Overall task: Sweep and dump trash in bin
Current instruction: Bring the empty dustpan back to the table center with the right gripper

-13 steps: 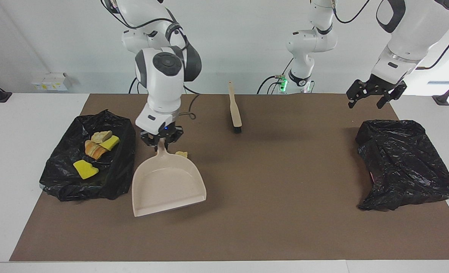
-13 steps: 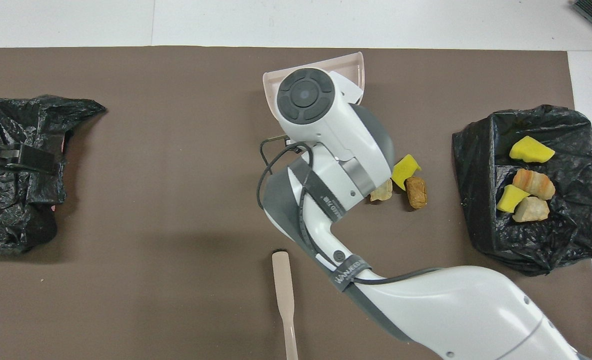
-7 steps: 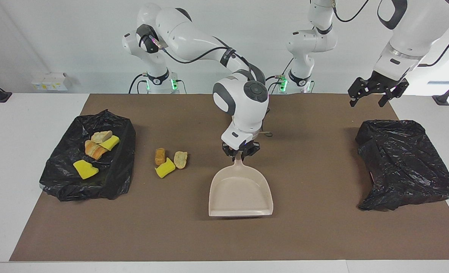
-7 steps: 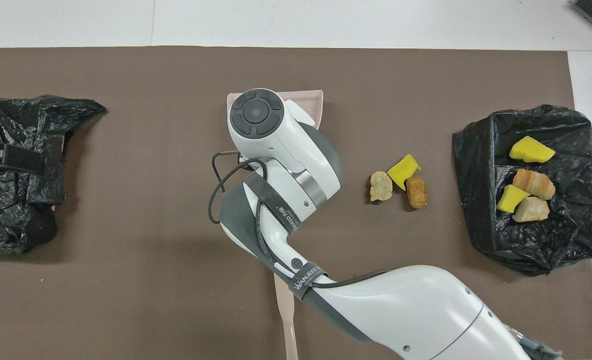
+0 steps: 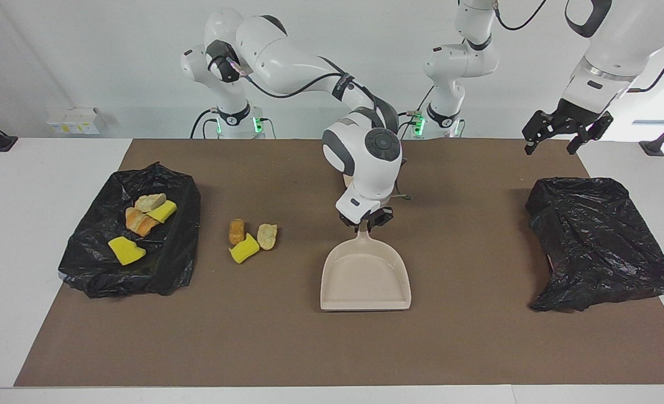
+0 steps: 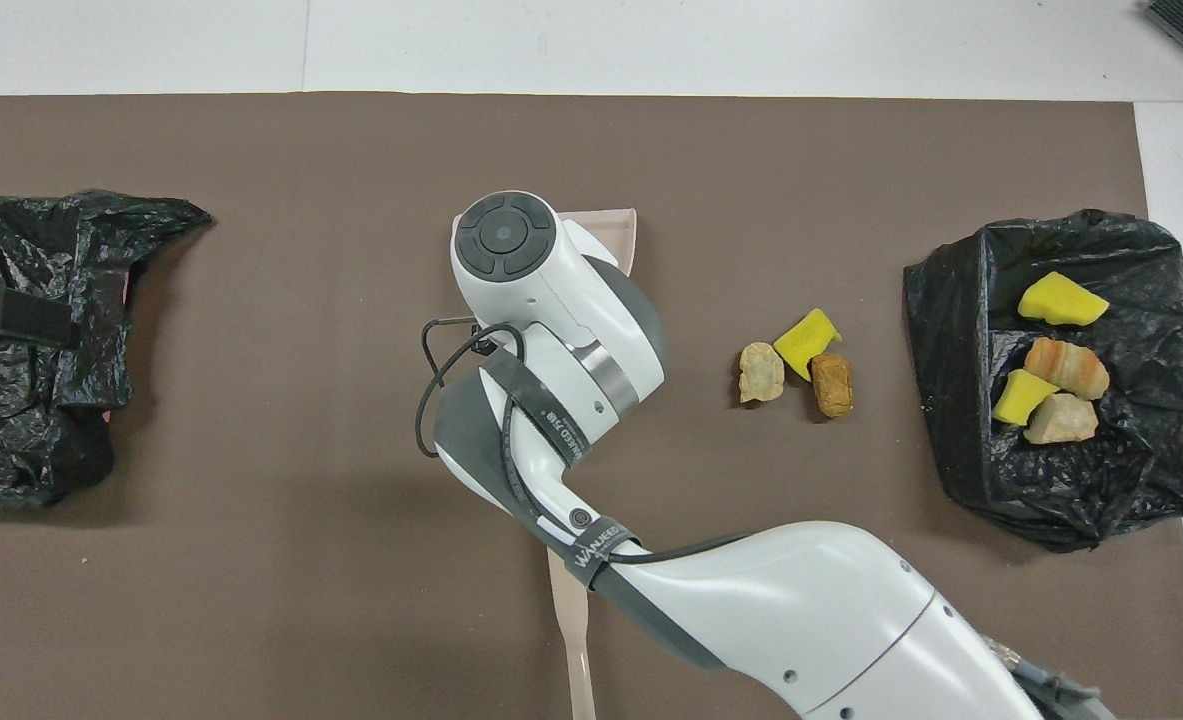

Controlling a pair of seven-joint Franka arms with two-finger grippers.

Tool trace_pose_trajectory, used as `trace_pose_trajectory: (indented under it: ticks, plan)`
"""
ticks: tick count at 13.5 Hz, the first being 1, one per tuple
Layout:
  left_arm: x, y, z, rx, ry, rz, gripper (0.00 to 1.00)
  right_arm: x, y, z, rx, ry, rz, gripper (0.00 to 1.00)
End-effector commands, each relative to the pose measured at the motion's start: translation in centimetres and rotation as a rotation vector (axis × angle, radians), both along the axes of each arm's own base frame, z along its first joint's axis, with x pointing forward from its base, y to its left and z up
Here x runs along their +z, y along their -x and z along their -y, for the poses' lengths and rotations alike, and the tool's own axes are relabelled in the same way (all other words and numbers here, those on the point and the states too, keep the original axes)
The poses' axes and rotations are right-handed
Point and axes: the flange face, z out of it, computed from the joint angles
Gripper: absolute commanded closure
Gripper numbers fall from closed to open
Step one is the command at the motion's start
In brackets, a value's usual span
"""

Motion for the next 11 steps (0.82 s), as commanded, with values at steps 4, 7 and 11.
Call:
trace_pose_trajectory:
  ticks: [4, 7, 11]
  plan:
    - [0.3, 0.4, -0.3, 0.007, 0.01, -0.002, 0.0, -0.6, -0.5, 1.6, -0.018, -0.045, -0.034, 0.73]
    - [0.3, 0.4, -0.2, 0.006, 0.01, -0.002, 0.0, -0.4, -0.7, 1.8, -0.024, -0.052, -0.031, 0.44]
    - [0.3, 0.4, -0.2, 0.004, 0.01, -0.002, 0.0, 3.0, -0.8, 2.4, -0.042, -0.07, 0.005, 0.22]
